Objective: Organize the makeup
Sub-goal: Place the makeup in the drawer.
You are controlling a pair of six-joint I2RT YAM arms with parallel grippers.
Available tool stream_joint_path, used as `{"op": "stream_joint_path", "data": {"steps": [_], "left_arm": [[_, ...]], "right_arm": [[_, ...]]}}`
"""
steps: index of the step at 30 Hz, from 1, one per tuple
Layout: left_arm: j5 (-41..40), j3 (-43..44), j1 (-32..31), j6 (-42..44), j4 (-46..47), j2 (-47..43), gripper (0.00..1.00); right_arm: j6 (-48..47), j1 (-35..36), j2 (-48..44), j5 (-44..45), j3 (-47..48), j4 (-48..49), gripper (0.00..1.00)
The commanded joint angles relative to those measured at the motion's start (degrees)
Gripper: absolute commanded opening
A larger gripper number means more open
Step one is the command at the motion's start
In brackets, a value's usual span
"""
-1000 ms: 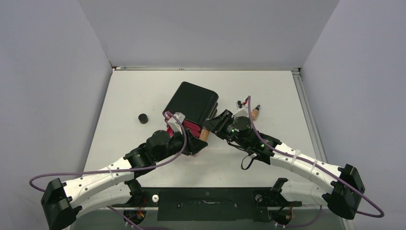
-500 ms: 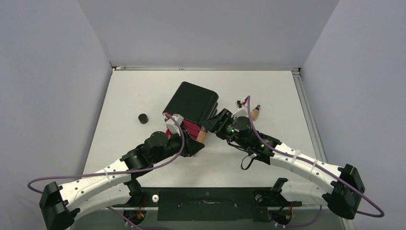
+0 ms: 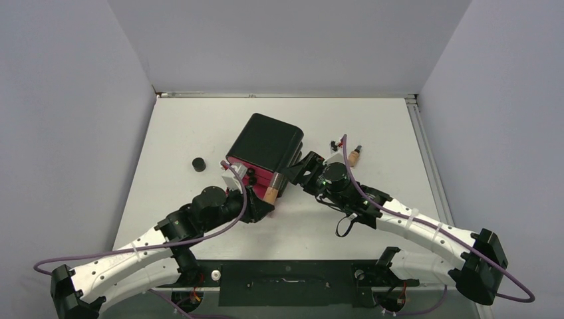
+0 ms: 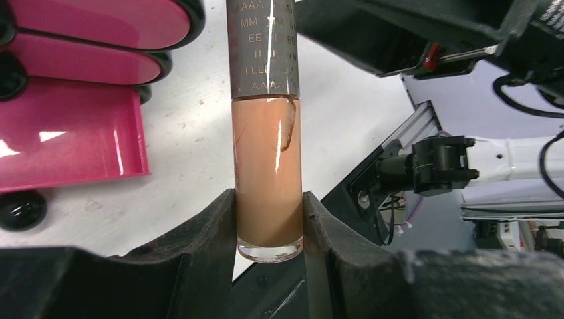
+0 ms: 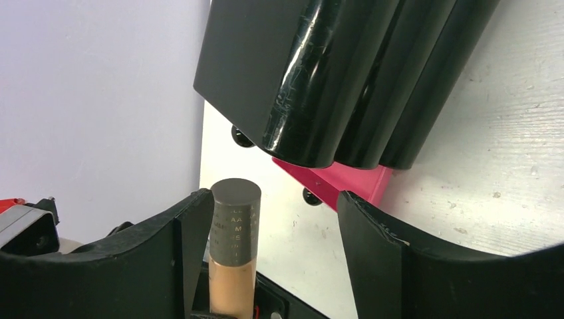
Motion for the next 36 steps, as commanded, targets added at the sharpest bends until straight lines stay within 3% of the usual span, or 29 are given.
{"op": "stream_joint_path", "data": {"steps": [1, 11, 17, 36], "left_arm": [[-1.42, 2.92, 0.47, 2.35, -4.73, -1.63, 0.0], [-3.14, 8.76, 0.71, 5.48, -21.37, 0.38, 0.0], [-2.96, 15.75, 1.17, 7.23, -29.94, 6.98, 0.0], [-3.79, 20.29, 3.01, 10.7, -31.05, 17.92, 0.0]], "right_arm": [[-1.13, -0.18, -2.2, 2.79, 0.79, -0.6, 0.65], [-1.42, -0.29, -2.34, 3.83, 0.9, -1.24, 0.71], [-2.7, -0.18, -1.77, 4.76, 3.9, -5.45, 0.72], [-4.62, -0.03, -1.66, 6.31, 5.6, -7.81, 0.75]]}}
